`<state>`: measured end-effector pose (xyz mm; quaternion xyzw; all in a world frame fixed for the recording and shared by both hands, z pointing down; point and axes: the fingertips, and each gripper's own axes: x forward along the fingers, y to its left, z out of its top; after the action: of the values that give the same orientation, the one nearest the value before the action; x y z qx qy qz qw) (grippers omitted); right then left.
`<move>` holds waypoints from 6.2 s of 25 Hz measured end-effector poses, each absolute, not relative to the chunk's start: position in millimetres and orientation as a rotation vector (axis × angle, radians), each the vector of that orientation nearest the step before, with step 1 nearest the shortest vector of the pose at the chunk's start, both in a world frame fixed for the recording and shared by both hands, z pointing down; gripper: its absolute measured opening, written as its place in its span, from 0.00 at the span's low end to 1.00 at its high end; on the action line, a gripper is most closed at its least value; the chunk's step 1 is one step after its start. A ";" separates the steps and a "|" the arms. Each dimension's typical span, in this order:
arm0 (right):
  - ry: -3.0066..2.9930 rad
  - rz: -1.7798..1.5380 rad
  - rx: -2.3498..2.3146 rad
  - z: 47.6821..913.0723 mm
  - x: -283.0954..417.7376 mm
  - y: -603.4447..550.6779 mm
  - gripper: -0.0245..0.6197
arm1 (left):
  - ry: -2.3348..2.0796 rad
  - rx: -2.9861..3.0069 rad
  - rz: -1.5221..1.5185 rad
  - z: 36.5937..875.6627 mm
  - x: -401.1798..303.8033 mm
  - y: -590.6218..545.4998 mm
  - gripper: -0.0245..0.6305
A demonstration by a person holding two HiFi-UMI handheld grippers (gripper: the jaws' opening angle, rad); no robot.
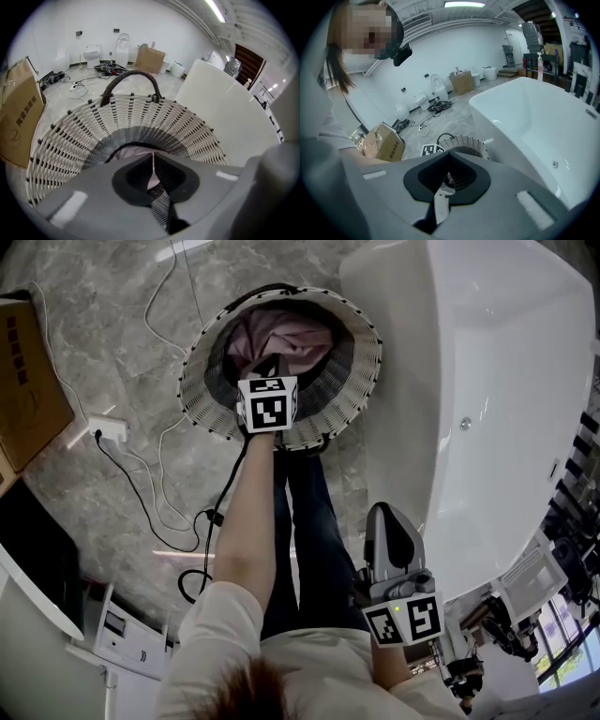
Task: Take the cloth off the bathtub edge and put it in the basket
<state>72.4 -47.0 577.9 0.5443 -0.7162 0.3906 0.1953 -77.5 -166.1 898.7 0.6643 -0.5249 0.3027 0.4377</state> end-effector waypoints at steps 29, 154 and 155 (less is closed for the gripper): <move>-2.140 1.007 1.543 520.2 49.5 -66.6 0.04 | -1.429 1.726 0.622 802.8 -85.3 -197.8 0.11; -2.593 0.567 1.483 245.1 33.4 -92.9 0.04 | -1.880 2.341 -0.147 193.0 -197.6 -75.0 0.11; -2.592 0.567 1.484 245.1 33.1 -93.0 0.04 | -1.880 2.341 -0.146 193.1 -198.1 -75.3 0.11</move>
<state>33.1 -93.0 245.1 0.4875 -0.8515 0.1861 0.0508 -198.1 -75.3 193.1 0.7770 -0.6240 -0.0484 0.0677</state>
